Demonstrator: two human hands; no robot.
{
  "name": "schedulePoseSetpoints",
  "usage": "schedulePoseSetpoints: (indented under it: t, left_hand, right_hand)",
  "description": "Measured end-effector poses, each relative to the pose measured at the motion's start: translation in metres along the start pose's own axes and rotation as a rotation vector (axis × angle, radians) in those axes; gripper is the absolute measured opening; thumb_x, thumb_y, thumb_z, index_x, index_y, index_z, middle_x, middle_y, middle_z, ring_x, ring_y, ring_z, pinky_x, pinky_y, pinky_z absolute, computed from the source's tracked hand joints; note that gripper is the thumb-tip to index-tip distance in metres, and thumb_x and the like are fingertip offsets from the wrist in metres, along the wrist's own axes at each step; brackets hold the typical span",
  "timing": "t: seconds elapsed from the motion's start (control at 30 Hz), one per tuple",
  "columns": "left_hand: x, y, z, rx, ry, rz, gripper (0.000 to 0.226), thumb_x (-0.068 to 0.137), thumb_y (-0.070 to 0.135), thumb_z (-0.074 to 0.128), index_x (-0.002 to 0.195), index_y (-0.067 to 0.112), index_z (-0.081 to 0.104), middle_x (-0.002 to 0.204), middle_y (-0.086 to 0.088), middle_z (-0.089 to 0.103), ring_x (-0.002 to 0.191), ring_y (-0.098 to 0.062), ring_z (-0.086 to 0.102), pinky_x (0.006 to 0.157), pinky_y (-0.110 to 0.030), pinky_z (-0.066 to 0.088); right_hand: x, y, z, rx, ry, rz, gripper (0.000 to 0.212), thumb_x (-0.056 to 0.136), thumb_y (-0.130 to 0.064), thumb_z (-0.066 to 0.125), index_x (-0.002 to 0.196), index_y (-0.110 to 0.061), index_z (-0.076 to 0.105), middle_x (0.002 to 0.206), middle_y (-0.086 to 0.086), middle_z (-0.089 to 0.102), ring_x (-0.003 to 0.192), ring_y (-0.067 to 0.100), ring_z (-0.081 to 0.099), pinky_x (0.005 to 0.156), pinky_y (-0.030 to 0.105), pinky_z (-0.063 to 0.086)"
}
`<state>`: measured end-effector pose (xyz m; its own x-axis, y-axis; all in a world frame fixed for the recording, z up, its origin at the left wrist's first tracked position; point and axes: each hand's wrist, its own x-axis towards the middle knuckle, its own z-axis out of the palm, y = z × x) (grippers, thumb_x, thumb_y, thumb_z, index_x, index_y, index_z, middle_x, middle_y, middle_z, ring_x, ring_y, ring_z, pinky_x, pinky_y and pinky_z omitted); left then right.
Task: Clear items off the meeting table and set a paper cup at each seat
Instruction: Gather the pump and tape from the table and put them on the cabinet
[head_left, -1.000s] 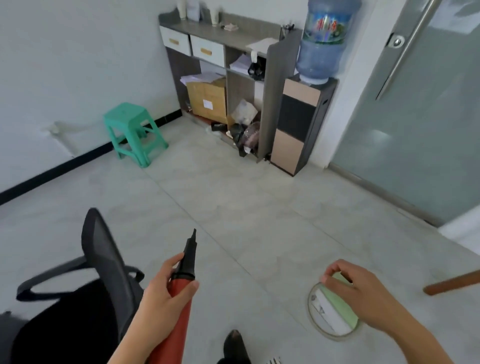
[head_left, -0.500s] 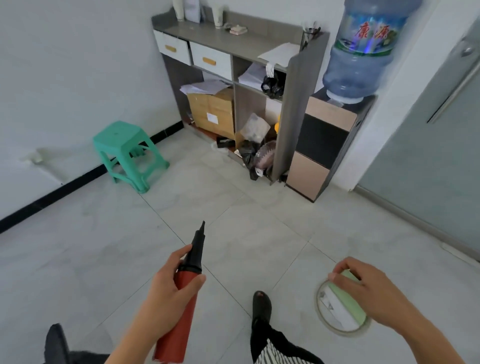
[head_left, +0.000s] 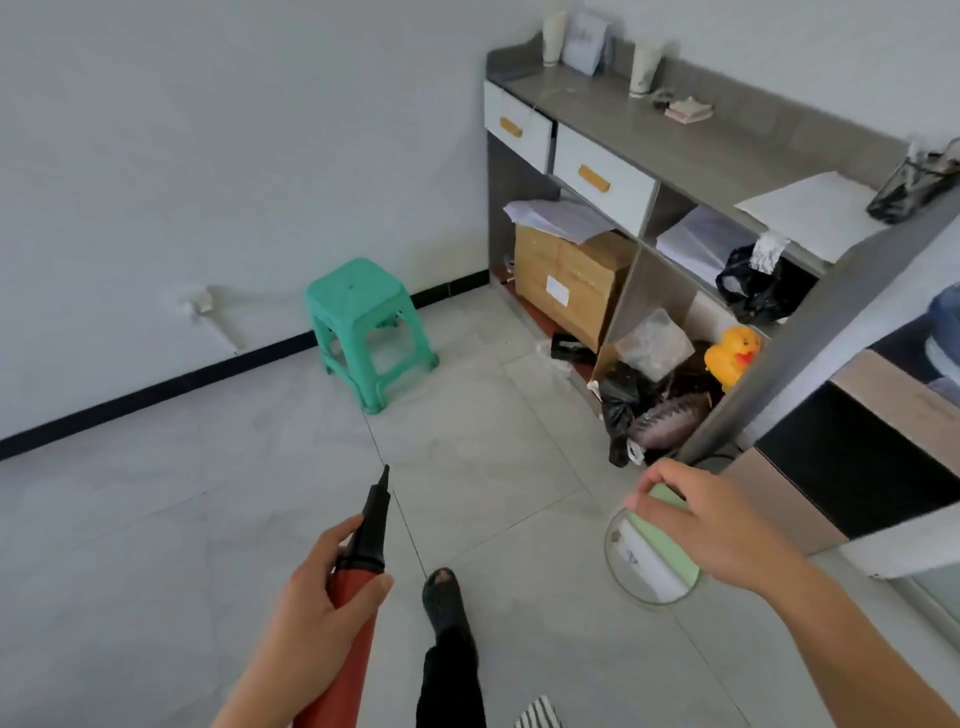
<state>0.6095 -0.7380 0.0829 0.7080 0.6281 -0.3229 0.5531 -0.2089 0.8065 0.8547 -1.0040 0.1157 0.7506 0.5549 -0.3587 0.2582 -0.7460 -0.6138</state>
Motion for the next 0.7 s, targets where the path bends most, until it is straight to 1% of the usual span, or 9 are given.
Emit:
schedulePoseSetpoints:
  t: [0.07, 0.13, 0.23, 0.27, 0.4, 0.5, 0.57, 0.63, 0.7]
  left_hand:
    - [0.052, 0.008, -0.006, -0.003, 0.001, 0.001, 0.052, 0.083, 0.017, 0.073, 0.113, 0.052, 0.048, 0.098, 0.002, 0.07, 0.075, -0.017, 0.069, 0.07, -0.034, 0.056]
    - [0.106, 0.021, -0.015, -0.007, -0.013, 0.005, 0.051, 0.084, 0.017, 0.072, 0.117, 0.047, 0.047, 0.1, 0.0, 0.069, 0.076, -0.018, 0.068, 0.067, -0.031, 0.054]
    - [0.184, 0.053, -0.033, 0.018, -0.028, 0.036, 0.052, 0.083, 0.018, 0.072, 0.124, 0.04, 0.049, 0.099, 0.001, 0.069, 0.076, -0.017, 0.067, 0.067, -0.028, 0.051]
    - [0.21, 0.068, -0.04, 0.033, -0.036, 0.057, 0.052, 0.083, 0.018, 0.073, 0.125, 0.039, 0.05, 0.099, 0.002, 0.069, 0.077, -0.016, 0.067, 0.068, -0.027, 0.05]
    - [0.307, 0.13, -0.046, 0.087, -0.124, 0.128, 0.051, 0.084, 0.021, 0.072, 0.124, 0.041, 0.048, 0.1, 0.001, 0.067, 0.073, -0.015, 0.066, 0.062, -0.022, 0.048]
    - [0.367, 0.172, -0.032, 0.099, -0.188, 0.19, 0.053, 0.084, 0.024, 0.072, 0.127, 0.044, 0.048, 0.098, 0.003, 0.066, 0.071, -0.014, 0.064, 0.062, -0.022, 0.047]
    - [0.406, 0.193, -0.016, 0.1, -0.225, 0.218, 0.054, 0.084, 0.026, 0.071, 0.127, 0.047, 0.047, 0.099, 0.003, 0.066, 0.072, -0.014, 0.064, 0.064, -0.023, 0.048]
    - [0.446, 0.21, 0.003, 0.097, -0.255, 0.226, 0.053, 0.084, 0.026, 0.071, 0.126, 0.046, 0.047, 0.102, 0.003, 0.065, 0.075, -0.015, 0.064, 0.067, -0.024, 0.049]
    - [0.487, 0.229, 0.023, 0.111, -0.275, 0.233, 0.053, 0.084, 0.025, 0.072, 0.125, 0.045, 0.047, 0.102, 0.004, 0.066, 0.077, -0.014, 0.064, 0.07, -0.025, 0.049]
  right_hand:
    - [0.045, -0.011, 0.004, 0.007, 0.002, 0.004, 0.017, 0.085, -0.051, 0.059, 0.08, -0.034, 0.056, 0.066, 0.014, 0.059, 0.048, 0.01, 0.044, 0.053, 0.031, 0.034]
    - [0.086, -0.021, 0.005, 0.035, 0.003, 0.035, 0.016, 0.086, -0.047, 0.06, 0.079, -0.033, 0.057, 0.068, 0.012, 0.061, 0.05, 0.01, 0.045, 0.054, 0.03, 0.035]
    - [0.14, -0.042, -0.006, 0.082, -0.016, 0.123, 0.013, 0.086, -0.043, 0.061, 0.079, -0.033, 0.06, 0.079, 0.001, 0.067, 0.067, 0.02, 0.059, 0.066, 0.035, 0.048]
    - [0.156, -0.051, -0.014, 0.102, -0.015, 0.15, 0.013, 0.086, -0.042, 0.062, 0.078, -0.032, 0.061, 0.081, 0.001, 0.068, 0.073, 0.022, 0.061, 0.068, 0.036, 0.048]
    - [0.212, -0.071, -0.059, 0.169, 0.109, 0.163, 0.015, 0.086, -0.044, 0.062, 0.078, -0.031, 0.061, 0.071, 0.012, 0.062, 0.054, 0.014, 0.045, 0.056, 0.032, 0.034]
    - [0.244, -0.072, -0.085, 0.232, 0.16, 0.192, 0.018, 0.088, -0.043, 0.062, 0.079, -0.027, 0.061, 0.061, 0.006, 0.048, 0.052, 0.011, 0.039, 0.054, 0.03, 0.031]
    - [0.27, -0.066, -0.1, 0.259, 0.149, 0.231, 0.019, 0.087, -0.044, 0.062, 0.079, -0.027, 0.061, 0.065, 0.014, 0.049, 0.054, 0.012, 0.04, 0.055, 0.03, 0.031]
    - [0.304, -0.054, -0.115, 0.277, 0.151, 0.277, 0.018, 0.086, -0.047, 0.062, 0.078, -0.03, 0.061, 0.077, 0.023, 0.057, 0.058, 0.015, 0.043, 0.058, 0.03, 0.033]
    - [0.343, -0.039, -0.133, 0.274, 0.165, 0.316, 0.018, 0.084, -0.049, 0.062, 0.077, -0.033, 0.06, 0.084, 0.023, 0.061, 0.061, 0.017, 0.047, 0.06, 0.031, 0.035]
